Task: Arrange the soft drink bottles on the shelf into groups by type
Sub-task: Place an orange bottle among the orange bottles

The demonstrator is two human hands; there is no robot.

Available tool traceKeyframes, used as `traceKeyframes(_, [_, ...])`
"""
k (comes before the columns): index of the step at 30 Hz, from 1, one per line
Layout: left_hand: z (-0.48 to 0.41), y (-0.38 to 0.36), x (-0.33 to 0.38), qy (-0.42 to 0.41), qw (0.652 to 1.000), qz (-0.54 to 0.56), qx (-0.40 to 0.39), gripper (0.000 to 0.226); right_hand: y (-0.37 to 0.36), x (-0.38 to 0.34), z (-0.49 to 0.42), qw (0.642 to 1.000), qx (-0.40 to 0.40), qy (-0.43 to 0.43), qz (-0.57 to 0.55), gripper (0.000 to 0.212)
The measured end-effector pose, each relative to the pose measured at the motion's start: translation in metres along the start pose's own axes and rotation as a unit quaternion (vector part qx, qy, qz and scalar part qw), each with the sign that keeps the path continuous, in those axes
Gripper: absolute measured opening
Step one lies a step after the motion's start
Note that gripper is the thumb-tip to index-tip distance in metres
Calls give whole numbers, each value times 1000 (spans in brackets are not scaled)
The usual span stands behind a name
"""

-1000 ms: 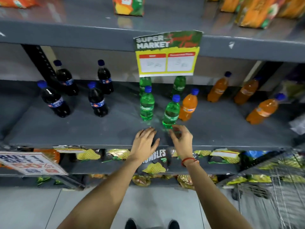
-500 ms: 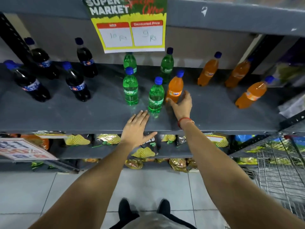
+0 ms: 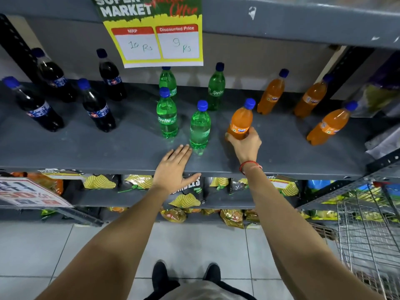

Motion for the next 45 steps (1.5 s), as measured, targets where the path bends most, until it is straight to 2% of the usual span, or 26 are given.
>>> traceKeyframes(8, [0,-4,-2,1,1000,-2,-16,84,77,35,-39,997,41,-30,53,41])
traceKeyframes(17, [-2,-1,0,-9,1000,9,16,82,93,46,-56,998,-9,-36,40,50])
traceKeyframes(22, [0,-2,-1,-19,999,12,41,82,96,45,-36,998,52,-42,-5,82])
traceKeyframes(25, [-1,-2,-1,-22,999,9,49,82,96,46,-31,993,101,-52,-9,90])
traceKeyframes(27, [-2,-2,-1,-22,998,14,52,82,95,48,-32,992,111,-59,1,85])
traceKeyframes(31, [-2,-1,0,-20,998,15,54,81,94,50,-36,992,112,-49,12,58])
traceKeyframes(33, [-2,-1,0,-17,999,14,48,82,96,53,-41,992,112,-47,17,54])
traceKeyframes(41, [-3,-4,-1,-3,1000,12,5,83,100,58,-53,995,93,-32,32,56])
traceKeyframes(45, [-4,0,1,0,1000,17,-2,82,103,55,-36,992,120,-48,8,74])
Point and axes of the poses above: each hand's wrist, its own z-axis away from the middle knuckle, its own y-axis out of the back of the hand, x = y × z, the point moved 9 cm from there along -z, towards the middle knuckle, and after that the axes turned 1 degree about y, right-handed, at the moved point
